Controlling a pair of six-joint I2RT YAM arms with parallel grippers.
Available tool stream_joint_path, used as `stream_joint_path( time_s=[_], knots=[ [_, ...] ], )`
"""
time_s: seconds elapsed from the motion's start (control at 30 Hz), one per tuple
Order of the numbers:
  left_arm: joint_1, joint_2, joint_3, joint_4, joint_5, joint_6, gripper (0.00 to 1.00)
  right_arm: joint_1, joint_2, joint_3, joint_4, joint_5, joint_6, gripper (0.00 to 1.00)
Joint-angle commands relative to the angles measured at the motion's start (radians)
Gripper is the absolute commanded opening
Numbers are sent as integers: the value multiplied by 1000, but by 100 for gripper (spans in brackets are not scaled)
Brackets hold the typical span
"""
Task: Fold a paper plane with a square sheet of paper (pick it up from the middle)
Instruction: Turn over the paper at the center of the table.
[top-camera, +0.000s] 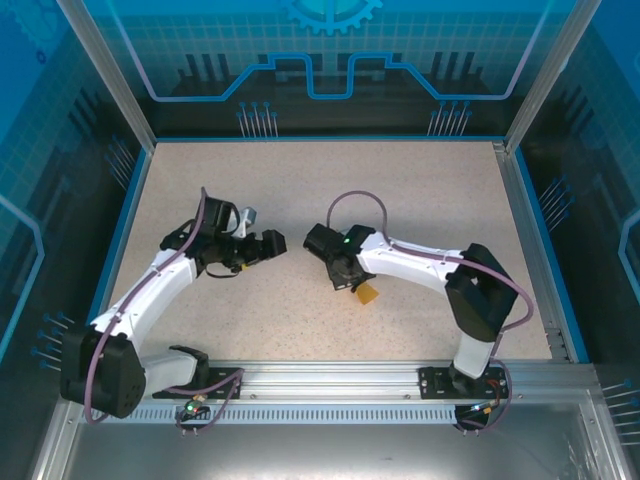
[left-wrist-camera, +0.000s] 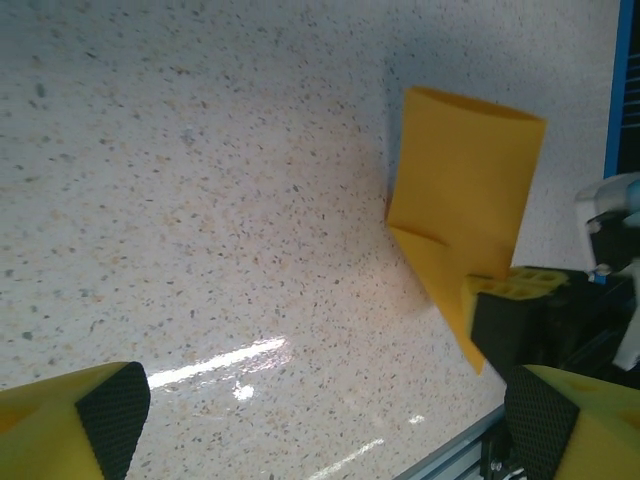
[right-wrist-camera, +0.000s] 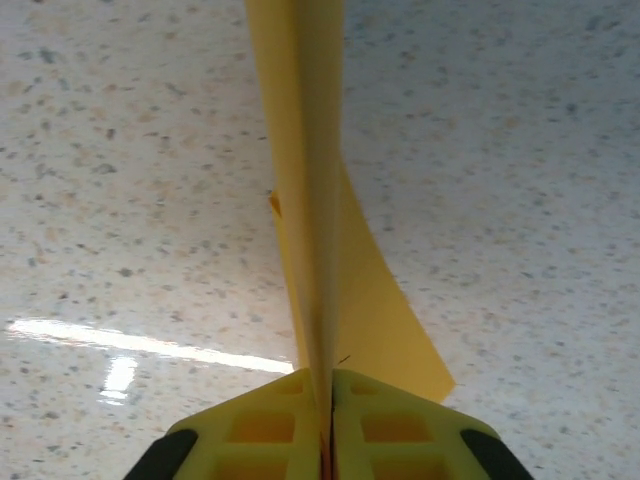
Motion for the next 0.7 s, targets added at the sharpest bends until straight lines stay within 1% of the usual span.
stream_joint_path(
  time_s=[0.0,0.13,0.2,0.3,0.33,0.4,0.53,0.6,0.67],
  knots=[
    [46,-26,-32,-49,16,-12,96,51,61,64,2,-27,28,12],
    [67,-42,-43,-58,20,-13,96,90,152,118,23,-80,32,17],
    [78,-55,-43,-72,20,-13,96,106,188,138,35,-104,36,23],
    [90,-74,-47,-86,21,-8,95,117,209,142,83,-143,44,23],
    [91,-79,-47,-90,21,-7,96,119,206,133,107,-158,49,24],
    [95,-83,-51,-95,22,-5,96,117,209,129,144,-185,52,30],
    [97,-81,-68,-91,32,-4,95,113,200,103,222,-253,62,39],
    [96,-81,-73,-91,40,-3,96,105,163,73,271,-285,68,46],
    [97,-77,-77,-86,54,-3,96,91,116,37,304,-305,73,49]
  ],
)
